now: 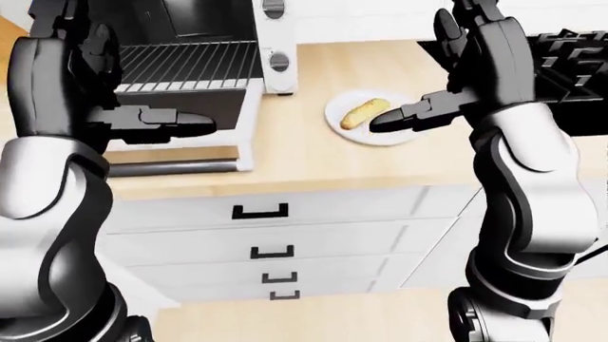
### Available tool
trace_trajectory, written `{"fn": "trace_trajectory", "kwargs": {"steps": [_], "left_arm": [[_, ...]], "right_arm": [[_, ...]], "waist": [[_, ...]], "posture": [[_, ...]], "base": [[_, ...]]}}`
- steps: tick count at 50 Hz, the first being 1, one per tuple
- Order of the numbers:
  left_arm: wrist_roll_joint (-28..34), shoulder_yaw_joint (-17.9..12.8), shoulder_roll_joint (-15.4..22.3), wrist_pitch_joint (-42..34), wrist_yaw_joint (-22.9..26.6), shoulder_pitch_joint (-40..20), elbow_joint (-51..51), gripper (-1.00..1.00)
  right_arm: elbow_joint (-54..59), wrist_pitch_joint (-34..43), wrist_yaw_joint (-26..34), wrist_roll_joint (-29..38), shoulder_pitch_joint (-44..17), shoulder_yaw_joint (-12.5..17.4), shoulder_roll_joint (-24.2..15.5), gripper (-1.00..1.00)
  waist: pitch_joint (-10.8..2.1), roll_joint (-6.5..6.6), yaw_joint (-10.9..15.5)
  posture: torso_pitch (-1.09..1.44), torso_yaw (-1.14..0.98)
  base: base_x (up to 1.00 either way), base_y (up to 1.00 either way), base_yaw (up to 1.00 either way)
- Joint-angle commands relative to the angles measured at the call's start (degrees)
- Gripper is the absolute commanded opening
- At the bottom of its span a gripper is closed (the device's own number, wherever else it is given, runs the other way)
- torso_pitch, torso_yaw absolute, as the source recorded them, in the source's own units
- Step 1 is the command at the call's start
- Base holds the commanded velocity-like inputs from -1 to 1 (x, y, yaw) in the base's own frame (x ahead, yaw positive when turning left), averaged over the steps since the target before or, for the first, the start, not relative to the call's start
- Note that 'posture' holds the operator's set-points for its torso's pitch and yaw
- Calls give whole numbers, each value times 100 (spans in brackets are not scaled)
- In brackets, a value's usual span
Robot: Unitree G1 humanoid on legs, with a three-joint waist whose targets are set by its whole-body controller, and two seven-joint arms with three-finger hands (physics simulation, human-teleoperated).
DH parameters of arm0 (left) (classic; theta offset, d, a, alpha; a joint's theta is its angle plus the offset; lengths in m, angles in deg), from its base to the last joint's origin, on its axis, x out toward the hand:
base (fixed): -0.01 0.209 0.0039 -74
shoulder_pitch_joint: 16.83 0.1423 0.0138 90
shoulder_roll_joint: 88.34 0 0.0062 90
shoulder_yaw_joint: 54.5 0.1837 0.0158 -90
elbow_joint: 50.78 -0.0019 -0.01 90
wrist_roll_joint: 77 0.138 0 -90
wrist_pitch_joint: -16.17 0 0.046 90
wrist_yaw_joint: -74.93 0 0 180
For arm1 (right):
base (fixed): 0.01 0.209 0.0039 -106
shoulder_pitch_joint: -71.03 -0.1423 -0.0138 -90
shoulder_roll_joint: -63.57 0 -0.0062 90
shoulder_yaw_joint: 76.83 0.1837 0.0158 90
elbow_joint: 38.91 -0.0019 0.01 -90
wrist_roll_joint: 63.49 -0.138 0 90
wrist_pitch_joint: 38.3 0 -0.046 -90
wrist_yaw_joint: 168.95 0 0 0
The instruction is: Place the baguette on the rack of the toaster oven.
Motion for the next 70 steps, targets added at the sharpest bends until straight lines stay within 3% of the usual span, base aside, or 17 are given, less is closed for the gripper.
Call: {"fn": "trace_trajectory", "kwargs": {"steps": [1,6,7,15,28,33,36,37,39,40,44,48,49,54,64,65,70], "left_arm": [[72,-135,96,192,-34,-165,147,100],[120,-122,87,205,-16,-142,134,100],[119,-122,96,179,-8,-153,157,100],[124,-146,122,68,8,-170,246,100],[170,-172,129,13,55,-151,303,100],[185,-175,154,-21,76,-181,311,100],[191,-173,163,-46,72,-214,321,100],[212,-159,171,-35,76,-200,314,100],[228,-162,160,-18,80,-184,307,100],[238,-157,153,-1,87,-177,297,100],[254,-176,150,0,102,-158,311,100],[241,-216,159,1,117,-131,333,100],[238,-218,153,2,116,-118,341,100],[238,-226,153,13,117,-85,351,100],[280,-208,140,29,128,-74,355,100],[286,-211,143,27,128,-71,348,100],[278,-223,156,1,136,-105,352,100]], "right_arm": [[-176,-212,-22,1,-194,-15,-48,100],[-172,-283,-71,-66,-155,4,-4,100],[-178,-293,-76,-75,-137,10,-2,100],[-263,-274,-82,-119,-65,34,-27,100],[-289,-255,-92,-165,-78,39,-53,100],[-294,-228,-88,-162,-92,28,-74,100],[-307,-215,-81,-165,-108,39,-76,100],[-295,-222,-80,-159,-97,29,-78,100],[-295,-233,-76,-156,-76,20,-66,100],[-289,-223,-80,-135,-66,12,-71,100],[-306,-192,-60,-100,-75,4,-67,100],[-333,-178,-43,-81,-78,9,-66,100],[-329,-187,-46,-79,-74,3,-56,100],[-323,-204,-32,-63,-60,-2,-43,100],[-303,-229,-7,-17,-39,-8,-33,100],[-308,-216,0,-16,-45,-9,-35,100],[-265,-226,19,-13,-100,-1,-40,100]], "waist": [[-188,-21,17],[-200,-7,-20],[-341,10,-17],[-239,56,-2],[-219,-192,12],[-113,4,-9],[-234,386,-60],[-220,240,-20],[-165,379,-31],[-43,312,17],[1,124,-29],[-65,-251,72],[-39,-135,64],[-149,-40,34],[-216,7,-7],[-345,29,-10],[-278,73,-18]], "posture": [[0,0],[0,0],[0,0],[0,0],[0,0],[0,0],[0,0],[0,0],[0,0],[0,0],[0,0],[0,0],[0,0],[0,0],[0,0],[0,0],[0,0]], "base": [[2,0,0],[1,0,0],[5,0,0],[8,0,0],[9,0,0],[10,0,0],[9,0,0],[9,0,0],[10,0,0],[0,0,0],[0,0,0],[0,0,0],[0,0,0],[0,0,0],[0,0,0],[0,7,0],[0,9,0]]}}
